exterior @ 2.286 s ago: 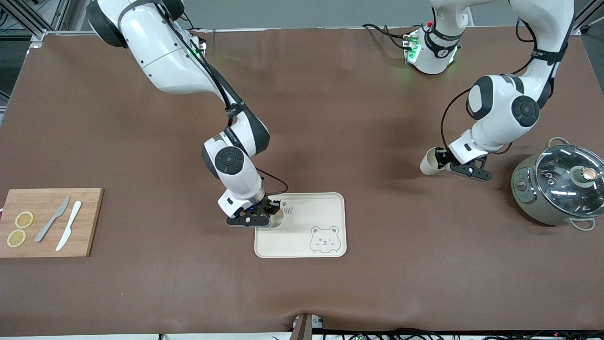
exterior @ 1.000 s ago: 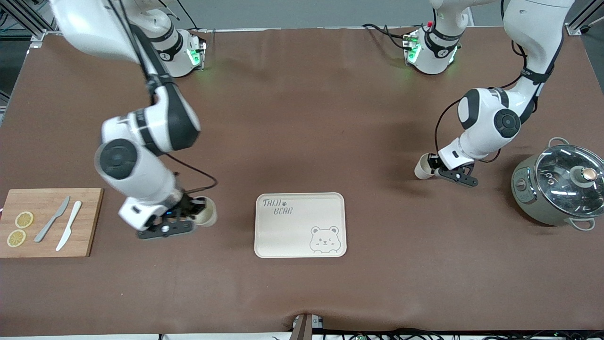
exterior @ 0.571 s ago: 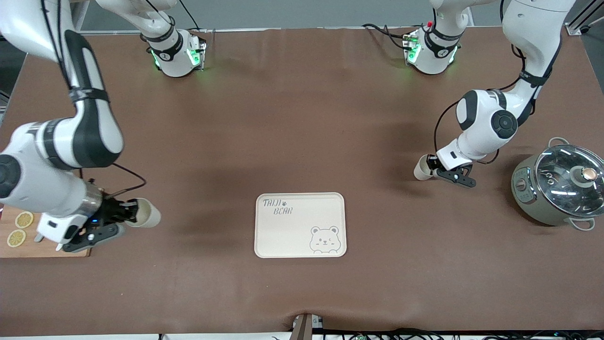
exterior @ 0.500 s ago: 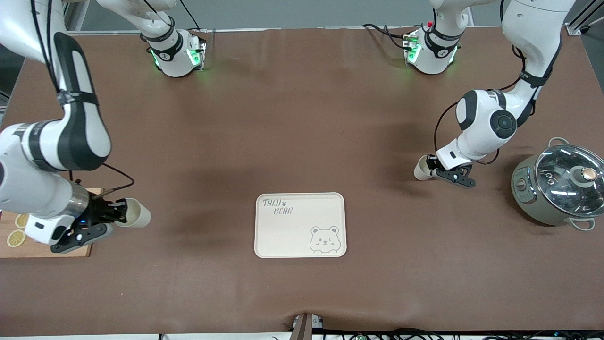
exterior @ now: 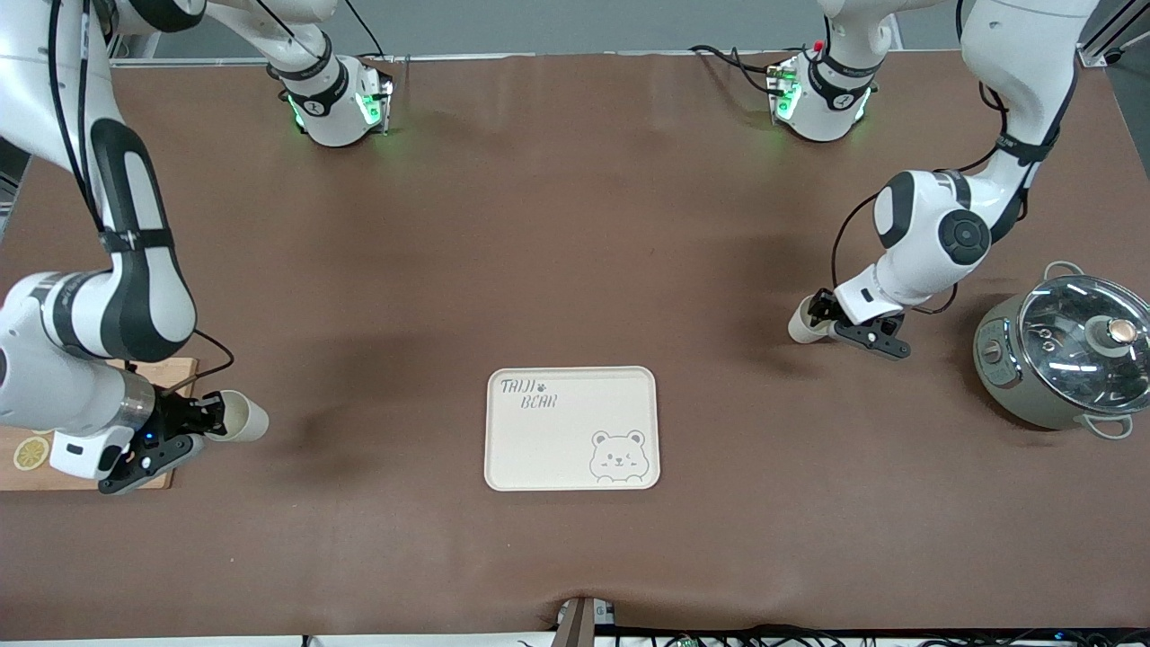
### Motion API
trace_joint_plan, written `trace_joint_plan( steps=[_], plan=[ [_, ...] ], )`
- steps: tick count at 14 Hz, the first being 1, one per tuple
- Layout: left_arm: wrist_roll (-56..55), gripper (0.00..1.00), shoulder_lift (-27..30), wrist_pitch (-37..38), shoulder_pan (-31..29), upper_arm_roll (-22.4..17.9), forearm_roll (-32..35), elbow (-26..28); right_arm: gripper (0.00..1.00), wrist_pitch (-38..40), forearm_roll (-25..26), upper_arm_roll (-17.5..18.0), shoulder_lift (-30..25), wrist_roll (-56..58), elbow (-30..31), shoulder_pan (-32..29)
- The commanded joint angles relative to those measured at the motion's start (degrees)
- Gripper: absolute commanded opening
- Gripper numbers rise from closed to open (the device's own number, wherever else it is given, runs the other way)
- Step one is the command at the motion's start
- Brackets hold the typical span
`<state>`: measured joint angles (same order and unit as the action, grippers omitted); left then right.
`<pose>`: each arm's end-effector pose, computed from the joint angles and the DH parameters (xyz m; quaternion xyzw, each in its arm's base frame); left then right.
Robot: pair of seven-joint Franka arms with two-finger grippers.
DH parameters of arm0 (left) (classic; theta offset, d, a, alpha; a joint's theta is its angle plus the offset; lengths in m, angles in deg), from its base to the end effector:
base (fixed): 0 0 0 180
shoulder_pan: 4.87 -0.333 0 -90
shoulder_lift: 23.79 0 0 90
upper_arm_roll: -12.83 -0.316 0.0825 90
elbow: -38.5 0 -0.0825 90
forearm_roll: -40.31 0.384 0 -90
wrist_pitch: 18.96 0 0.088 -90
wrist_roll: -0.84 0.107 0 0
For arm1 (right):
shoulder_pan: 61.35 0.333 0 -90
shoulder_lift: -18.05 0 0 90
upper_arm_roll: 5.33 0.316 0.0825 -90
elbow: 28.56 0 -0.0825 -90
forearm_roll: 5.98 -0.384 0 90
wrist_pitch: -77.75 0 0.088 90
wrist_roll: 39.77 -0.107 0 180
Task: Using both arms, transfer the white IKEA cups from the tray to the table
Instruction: 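Carry the cup toward the cutting board while the left gripper lowers its cup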
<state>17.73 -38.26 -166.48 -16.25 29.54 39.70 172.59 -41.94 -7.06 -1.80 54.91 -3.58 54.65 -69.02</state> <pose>0.5142 -0.0506 0.2307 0.9822 -0.1840 0.0000 0.0390 0.7141 -0.0587 0.3085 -0.9637 -0.2656 -0.0066 0.0260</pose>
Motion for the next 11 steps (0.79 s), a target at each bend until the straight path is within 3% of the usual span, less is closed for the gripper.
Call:
trace_joint_plan(
  steps=[1,4,6,11],
  plan=[
    [-0.19,1.0,4.62,8.18,-0.49,0.25,1.49,-1.81,0.0,-1.6,-0.95,1.04,1.54,3.7,-0.42,-1.82],
    [-0.89,1.0,5.41,12.33,-0.41,0.25,1.49,-4.62,0.0,-2.83,-1.3,1.04,3.04,3.88,-0.42,-1.91],
    [-2.12,1.0,5.32,16.79,-0.32,0.43,1.41,-9.52,0.0,-4.06,-2.08,1.13,3.92,4.05,-0.16,-2.0],
    [-18.35,1.0,2.69,40.16,2.83,0.6,1.49,-33.68,0.0,-6.35,-5.34,1.04,5.94,5.11,0.37,-2.0]
  ],
)
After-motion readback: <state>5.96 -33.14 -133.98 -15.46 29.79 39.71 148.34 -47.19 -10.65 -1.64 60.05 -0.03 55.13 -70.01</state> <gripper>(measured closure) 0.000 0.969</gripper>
